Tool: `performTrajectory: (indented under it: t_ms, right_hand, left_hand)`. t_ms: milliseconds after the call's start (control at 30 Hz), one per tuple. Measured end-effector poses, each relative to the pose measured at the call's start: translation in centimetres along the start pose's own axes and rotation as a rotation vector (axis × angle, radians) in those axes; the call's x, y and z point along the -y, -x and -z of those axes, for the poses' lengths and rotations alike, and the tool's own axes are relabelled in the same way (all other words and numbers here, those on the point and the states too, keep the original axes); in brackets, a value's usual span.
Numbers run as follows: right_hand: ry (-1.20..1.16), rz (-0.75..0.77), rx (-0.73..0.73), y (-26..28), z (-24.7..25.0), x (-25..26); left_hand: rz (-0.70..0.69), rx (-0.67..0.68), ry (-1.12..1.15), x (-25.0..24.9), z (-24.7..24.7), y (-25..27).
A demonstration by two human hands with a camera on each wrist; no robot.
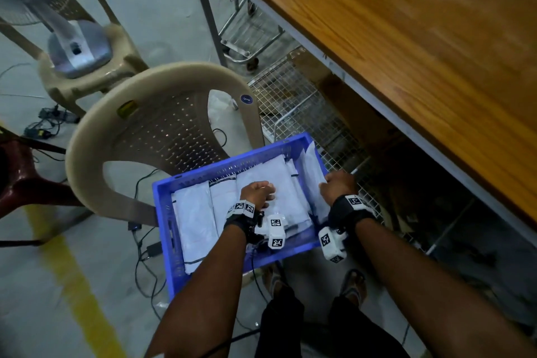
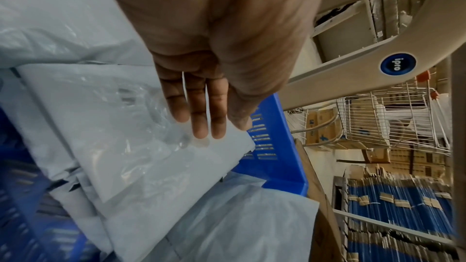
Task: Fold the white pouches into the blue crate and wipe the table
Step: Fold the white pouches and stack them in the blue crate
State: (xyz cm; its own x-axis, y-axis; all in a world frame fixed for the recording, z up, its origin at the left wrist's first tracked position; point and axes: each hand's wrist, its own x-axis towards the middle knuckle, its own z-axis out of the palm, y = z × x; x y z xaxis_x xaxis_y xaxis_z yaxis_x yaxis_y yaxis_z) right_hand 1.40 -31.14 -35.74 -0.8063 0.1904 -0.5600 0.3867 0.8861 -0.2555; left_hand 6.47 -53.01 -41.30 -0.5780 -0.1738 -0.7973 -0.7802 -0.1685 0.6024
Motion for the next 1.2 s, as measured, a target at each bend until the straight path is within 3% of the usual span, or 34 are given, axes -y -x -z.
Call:
performTrajectory:
  t_ms: [200,467,633,767,900,1200]
  right_hand:
    - [0.020,0.001,0.025,0.0,-1.7,0.5]
    - [-0.131,0.024,-0.038,-1.3,-4.7,0.5]
    - [-0.130,0.091,-0.021,-0.5,-4.0,-0.6]
    - [-0.246,0.213,-0.046,2.1,-0.4,-1.5]
    - [-0.484,0.227,-0.267,6.5,6.5,-2.7]
    - [-0.847,0.225,-0.626,13.6,21.8,-11.5]
  left_hand:
    - [-0.022,-0.002,-0.041,0.9,1.1,-0.9]
    - [-0.112,-0.092,-0.213,2.8,2.3,-3.5]
    - [-0.091,-0.107,-0.222,2.9,1.6,-2.1]
    - [-0.147,-0.080,-0.230,0.6,-0.2,1.0]
    - [-0.244,-0.052,-0.218,-4.4,-4.1,6.0]
    - [-0.733,0.098,-0.261,-15.0,-17.6,19.9]
